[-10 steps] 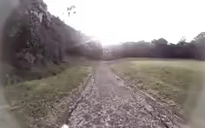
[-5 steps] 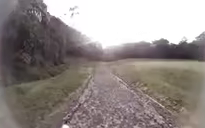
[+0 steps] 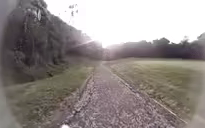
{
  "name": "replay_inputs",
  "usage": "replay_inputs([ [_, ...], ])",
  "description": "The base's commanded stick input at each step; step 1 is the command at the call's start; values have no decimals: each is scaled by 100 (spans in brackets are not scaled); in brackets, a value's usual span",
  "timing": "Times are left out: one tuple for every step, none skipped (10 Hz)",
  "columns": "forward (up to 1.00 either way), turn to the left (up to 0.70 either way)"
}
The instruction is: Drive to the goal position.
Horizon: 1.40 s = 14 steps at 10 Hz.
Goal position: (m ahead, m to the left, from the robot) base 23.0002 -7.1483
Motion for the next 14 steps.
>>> replay_inputs([
  [50,0],
  [50,0],
  [50,0],
  [50,0],
  [50,0],
  [50,0],
  [50,0],
  [50,0],
  [50,0],
  [50,0],
  [50,0],
  [50,0],
  [50,4],
  [50,0],
])
